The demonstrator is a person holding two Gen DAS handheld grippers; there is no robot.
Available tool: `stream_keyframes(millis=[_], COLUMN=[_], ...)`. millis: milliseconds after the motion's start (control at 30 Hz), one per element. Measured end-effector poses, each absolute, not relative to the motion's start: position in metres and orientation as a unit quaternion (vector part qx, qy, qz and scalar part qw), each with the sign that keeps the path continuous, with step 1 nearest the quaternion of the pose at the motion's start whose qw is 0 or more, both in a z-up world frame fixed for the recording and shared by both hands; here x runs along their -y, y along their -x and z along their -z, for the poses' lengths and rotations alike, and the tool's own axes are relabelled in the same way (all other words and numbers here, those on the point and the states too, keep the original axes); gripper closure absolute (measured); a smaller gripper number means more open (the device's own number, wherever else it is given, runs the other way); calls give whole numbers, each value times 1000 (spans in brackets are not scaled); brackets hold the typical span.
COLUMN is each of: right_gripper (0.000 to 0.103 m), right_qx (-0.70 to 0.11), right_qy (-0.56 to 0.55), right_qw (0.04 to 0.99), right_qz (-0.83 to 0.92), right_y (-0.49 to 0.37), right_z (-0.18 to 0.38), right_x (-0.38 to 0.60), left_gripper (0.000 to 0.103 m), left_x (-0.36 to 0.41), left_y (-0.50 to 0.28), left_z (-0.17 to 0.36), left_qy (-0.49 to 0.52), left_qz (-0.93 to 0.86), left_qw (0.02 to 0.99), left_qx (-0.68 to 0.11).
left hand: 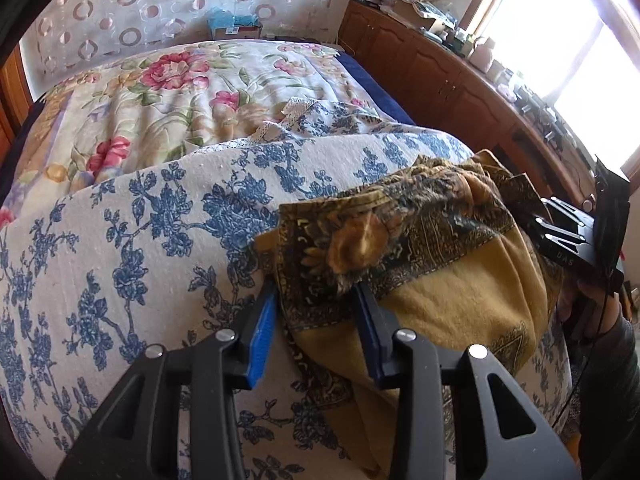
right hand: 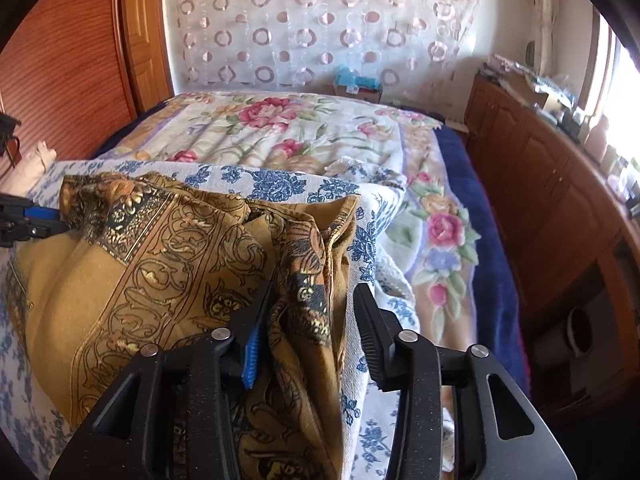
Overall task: Fold small clothes
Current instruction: 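Grasp the rolled shirt bundle with both grippers and lift it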
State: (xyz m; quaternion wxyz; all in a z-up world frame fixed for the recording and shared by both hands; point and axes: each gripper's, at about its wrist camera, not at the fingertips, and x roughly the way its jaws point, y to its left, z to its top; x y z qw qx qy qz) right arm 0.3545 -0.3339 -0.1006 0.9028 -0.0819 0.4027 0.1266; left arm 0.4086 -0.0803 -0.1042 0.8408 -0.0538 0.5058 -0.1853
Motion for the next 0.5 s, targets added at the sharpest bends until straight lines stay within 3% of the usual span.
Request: stream_keyframes(millis=[67,100,167,333,433,500], right_gripper=[60,60,60,61,69,85], right_qx=[-406,-409,-411,-423,-429,-432], right_qy=[67,59,49,38,31,19], right_qw=[901,899,897,888,883,877], right_qz=[-138,-145,-154,-176,-187,-207], right_y=[-358,-361,-362,-366,-369,-369], right_z=[100,100,100,100,99,99], right_x=[337,339,341,340,342,342], left_gripper=[72,86,95,97,97,97], left_x=[81,81,80,80,79,78], left_y=[-406,-405,-403,-392,-389,-386], left_z=[104,104,106,97,92,88], left_qy=[44,42,54,49,51,55], left_qz=[188,190,204,215,217,221], left_qw=[845,846,842,855,861,866], left_qx=[-499,-497,-496,-468,-457,-445])
